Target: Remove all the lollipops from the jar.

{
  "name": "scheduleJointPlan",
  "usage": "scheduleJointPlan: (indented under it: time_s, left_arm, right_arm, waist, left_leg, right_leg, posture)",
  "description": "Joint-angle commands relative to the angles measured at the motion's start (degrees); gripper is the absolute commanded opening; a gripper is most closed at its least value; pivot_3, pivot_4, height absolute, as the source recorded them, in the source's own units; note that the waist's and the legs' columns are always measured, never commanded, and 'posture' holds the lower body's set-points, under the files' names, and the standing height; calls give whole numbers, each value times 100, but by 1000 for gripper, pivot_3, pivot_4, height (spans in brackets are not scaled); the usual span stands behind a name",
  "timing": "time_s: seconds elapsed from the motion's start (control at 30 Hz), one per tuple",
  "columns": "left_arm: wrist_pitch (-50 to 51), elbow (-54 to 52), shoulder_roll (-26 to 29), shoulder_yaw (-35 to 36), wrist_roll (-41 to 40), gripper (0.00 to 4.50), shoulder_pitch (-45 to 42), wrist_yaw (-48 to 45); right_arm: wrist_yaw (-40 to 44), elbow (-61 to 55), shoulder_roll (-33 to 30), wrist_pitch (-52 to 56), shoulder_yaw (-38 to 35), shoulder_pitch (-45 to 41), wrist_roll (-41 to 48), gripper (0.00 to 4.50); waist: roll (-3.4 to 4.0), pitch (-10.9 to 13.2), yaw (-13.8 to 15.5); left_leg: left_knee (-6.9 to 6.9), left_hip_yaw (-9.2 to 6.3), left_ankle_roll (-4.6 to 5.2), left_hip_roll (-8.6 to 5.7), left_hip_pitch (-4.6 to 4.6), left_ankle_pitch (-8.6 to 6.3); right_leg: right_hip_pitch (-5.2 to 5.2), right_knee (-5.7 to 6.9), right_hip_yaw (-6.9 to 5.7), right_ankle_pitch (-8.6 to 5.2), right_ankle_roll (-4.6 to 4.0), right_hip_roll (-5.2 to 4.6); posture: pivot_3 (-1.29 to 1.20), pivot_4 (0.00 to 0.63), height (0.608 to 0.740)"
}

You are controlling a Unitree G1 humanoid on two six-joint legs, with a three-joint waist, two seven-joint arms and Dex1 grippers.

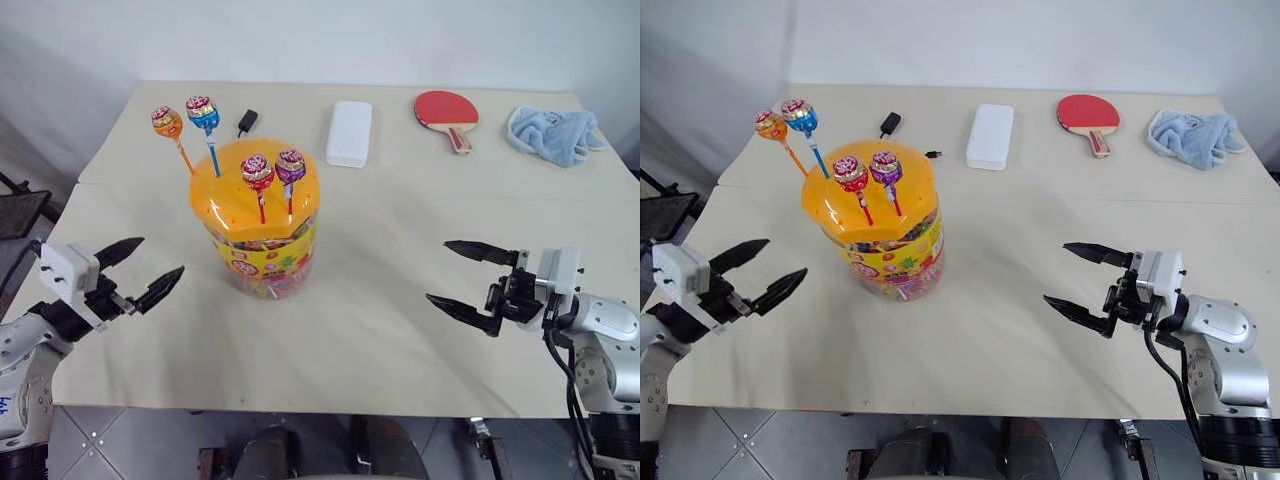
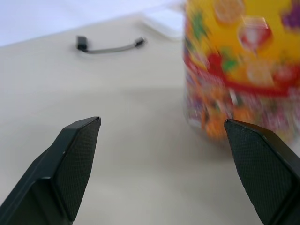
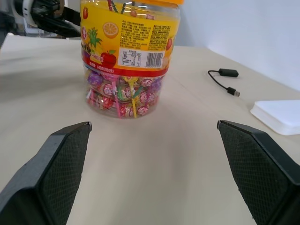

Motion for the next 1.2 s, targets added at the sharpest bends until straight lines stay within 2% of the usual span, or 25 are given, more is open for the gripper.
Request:
scheduleJointPlan:
  time_s: [0.03,0.1,0.2,0.37,0.47,0.57,0.63,0.73,0.83,1.0,1.17,1.2]
  left_arm:
    - [218,-251,141,143,-193,4470,-88,35]
    - [191,-198,92,205,-179,4470,-178,126]
    - [394,-7,45,547,-690,4470,-148,-104]
    - [1331,454,85,1435,-1995,4470,284,-607]
    - [1672,806,208,1776,-2235,4470,602,-806]
    - [1779,602,361,1764,-2344,4470,550,-949]
    - [1910,300,442,1670,-2564,4470,262,-909]
    - [1880,-116,600,1234,-2526,4470,-349,-893]
    - [1836,-283,723,762,-2370,4470,-968,-857]
    - [1584,391,626,-168,-1930,4470,-2452,-908]
    - [1527,1255,322,-844,-1657,4470,-3466,-1279]
    - [1500,1379,288,-898,-1615,4291,-3574,-1362]
  right_arm:
    - [138,-3,-55,-40,-85,-23,110,4500]
    - [254,10,44,-62,-74,-98,264,4500]
    - [115,-225,315,164,-124,-235,744,4500]
    - [-330,-1144,430,730,-84,-567,1354,4500]
    - [-647,-1532,398,1033,-115,-918,1662,4500]
    - [-883,-1713,215,1268,-261,-1283,1844,4500]
    - [-889,-1755,-26,1475,-335,-1417,1914,4500]
    - [-280,-1778,-466,1465,-295,-1090,1699,4500]
    - [-309,-1734,-529,1559,-317,-1018,1758,4500]
    - [-297,-1591,-425,1519,-200,-1195,1606,4500]
    - [-395,-1642,-399,1598,-241,-1245,1658,4500]
    - [-420,-1670,-402,1619,-253,-1239,1678,4500]
  waist:
    - [0,0,-1]
    - [0,0,-3]
    - [0,0,-7]
    - [7,4,-55]
    - [6,3,-31]
    - [-7,-3,53]
    - [-9,-4,138]
    - [-28,-15,250]
    - [-29,-17,237]
    - [-29,-16,156]
    - [-30,-15,129]
    - [-30,-15,129]
  left_leg:
    - [2,1,1,-1,1,0]
    - [4,1,1,-1,2,1]
    - [4,0,1,1,3,1]
    - [1,3,-1,4,1,0]
    - [2,0,-1,3,1,0]
    - [6,-10,-1,1,-1,0]
    - [8,-12,2,-5,-4,-1]
    - [8,-27,6,-19,-6,0]
    - [4,-22,9,-22,-5,-2]
    - [7,-1,12,-18,-1,2]
    - [5,13,7,-17,-2,6]
    - [8,14,9,-17,-4,7]
  right_leg:
    - [1,1,0,0,0,0]
    - [3,2,0,0,1,2]
    - [2,4,1,0,0,4]
    - [-6,6,6,-1,-1,6]
    - [-4,4,3,-1,-1,5]
    - [-2,2,-3,-1,-1,1]
    - [-1,0,-1,0,-1,-10]
    - [1,-5,-8,0,-1,-28]
    - [7,-5,-9,1,1,-28]
    - [6,0,-4,5,9,4]
    - [-2,5,-17,5,9,34]
    - [-2,5,-25,5,10,37]
  posture:
    - [0,150,740]
    - [0,150,740]
    - [0,150,740]
    - [0,150,740]
    - [0,150,740]
    - [0,150,740]
    - [0,150,740]
    - [0,150,740]
    - [0,150,740]
    - [0,150,740]
    - [0,150,740]
    - [0,150,740]
